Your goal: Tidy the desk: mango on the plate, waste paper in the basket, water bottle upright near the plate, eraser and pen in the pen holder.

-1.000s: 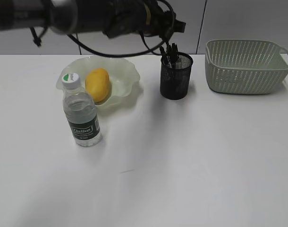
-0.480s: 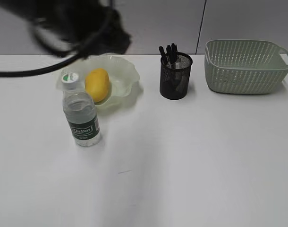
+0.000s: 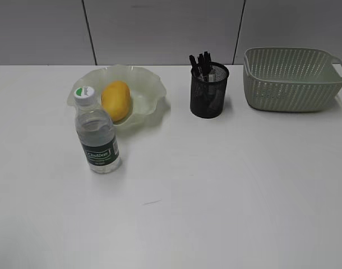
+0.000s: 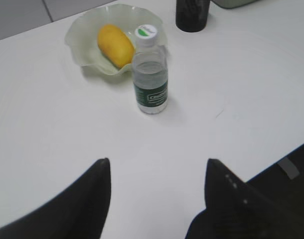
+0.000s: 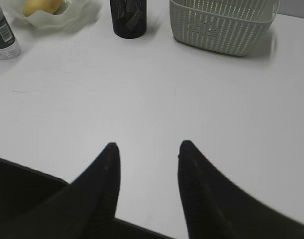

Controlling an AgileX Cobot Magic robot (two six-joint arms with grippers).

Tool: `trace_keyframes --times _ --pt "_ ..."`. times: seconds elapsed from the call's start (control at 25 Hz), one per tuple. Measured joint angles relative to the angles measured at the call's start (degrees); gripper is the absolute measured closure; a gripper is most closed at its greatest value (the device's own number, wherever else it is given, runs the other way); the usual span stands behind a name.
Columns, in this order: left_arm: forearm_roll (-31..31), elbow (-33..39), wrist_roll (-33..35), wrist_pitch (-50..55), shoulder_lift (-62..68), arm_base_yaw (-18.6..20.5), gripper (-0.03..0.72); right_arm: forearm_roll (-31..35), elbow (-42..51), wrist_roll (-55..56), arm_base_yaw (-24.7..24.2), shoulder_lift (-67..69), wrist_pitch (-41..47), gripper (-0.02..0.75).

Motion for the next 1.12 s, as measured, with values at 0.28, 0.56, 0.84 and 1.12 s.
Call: trace_keyframes --times 0.28,0.56,0.84,1.12 --pt "0.75 5.21 -1.12 4.06 -15.35 0.0 0.237 0.13 0.0 0.0 0.0 0.0 0.0 0.293" --pt "0.2 7.92 -1.18 1.34 -16.05 0.0 0.194 0.13 0.0 0.0 0.0 0.0 0.0 0.225" --pt "0.2 7.92 -1.22 1.07 -16.05 0.0 0.198 0.18 0.0 0.0 0.0 0.0 -0.05 0.223" --pt "0.2 7.92 -1.25 1.01 -16.67 6.72 0.249 0.53 0.0 0.0 -3.71 0.0 -0.05 0.223"
